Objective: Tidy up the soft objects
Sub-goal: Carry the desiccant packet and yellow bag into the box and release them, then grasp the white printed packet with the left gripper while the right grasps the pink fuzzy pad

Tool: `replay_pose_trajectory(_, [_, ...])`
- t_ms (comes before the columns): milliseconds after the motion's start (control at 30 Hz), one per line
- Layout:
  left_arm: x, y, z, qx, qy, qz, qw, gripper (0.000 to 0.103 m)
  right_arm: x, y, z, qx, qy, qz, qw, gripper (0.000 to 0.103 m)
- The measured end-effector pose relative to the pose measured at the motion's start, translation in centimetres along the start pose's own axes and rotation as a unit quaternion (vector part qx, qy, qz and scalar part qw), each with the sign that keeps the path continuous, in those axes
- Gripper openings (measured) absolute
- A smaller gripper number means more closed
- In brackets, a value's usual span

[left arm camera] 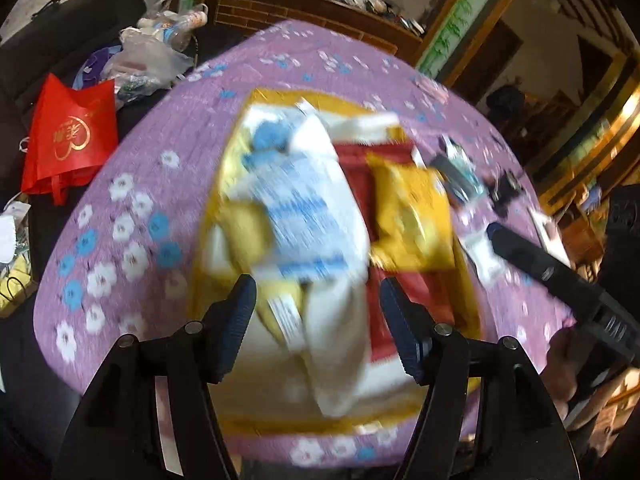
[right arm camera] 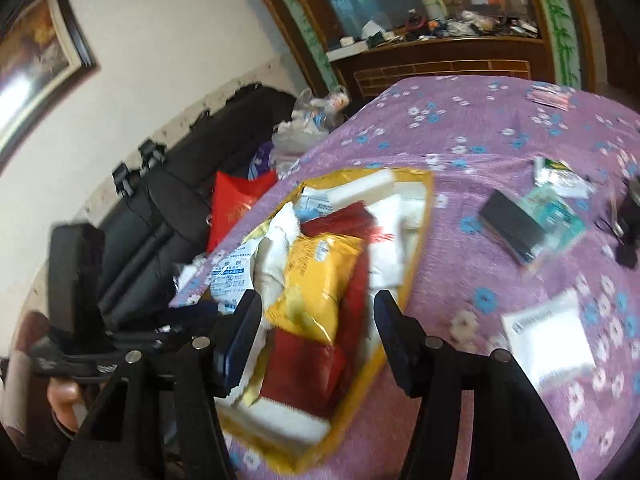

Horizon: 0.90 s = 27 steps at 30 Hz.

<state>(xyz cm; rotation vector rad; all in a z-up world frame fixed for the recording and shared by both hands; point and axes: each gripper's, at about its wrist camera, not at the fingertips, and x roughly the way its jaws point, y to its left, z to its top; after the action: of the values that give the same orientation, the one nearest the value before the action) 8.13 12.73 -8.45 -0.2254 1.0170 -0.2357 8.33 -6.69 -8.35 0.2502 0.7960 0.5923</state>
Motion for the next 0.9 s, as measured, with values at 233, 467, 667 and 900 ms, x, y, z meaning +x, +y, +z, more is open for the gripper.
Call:
replay_pose_trajectory(233, [-1.8, -6.3, -1.9, 0.075, -0.002, -0.053, 0.9958, 0.065, -5.3, -5.7, -2.4, 0.066, -0.026, -0.006, 0.997, 0.063])
replay_pose_trajectory(467, [1.7, -14.3, -2.0, 0.139, 0.028, -0.078, 0.9868, 0.065, -8.9, -11.1, -4.7, 0.122, -0.038, -0.04, 0.991, 0.066])
replay_pose_trajectory(667, [7.8, -21.1, -0.8, 0.204, 0.063, -0.073, 0.9743, 0.065, -11.3, -14.9, -5.7, 0.144, -0.053, -0.093, 0.984, 0.066])
replay_pose_trajectory(900, [14.6, -23.2, 2.7, 0.192, 0.077, -0.023, 0.978, 0.065, -12.6, -18.8, -6.3, 0.195, -0.073, -0.087, 0.974, 0.067])
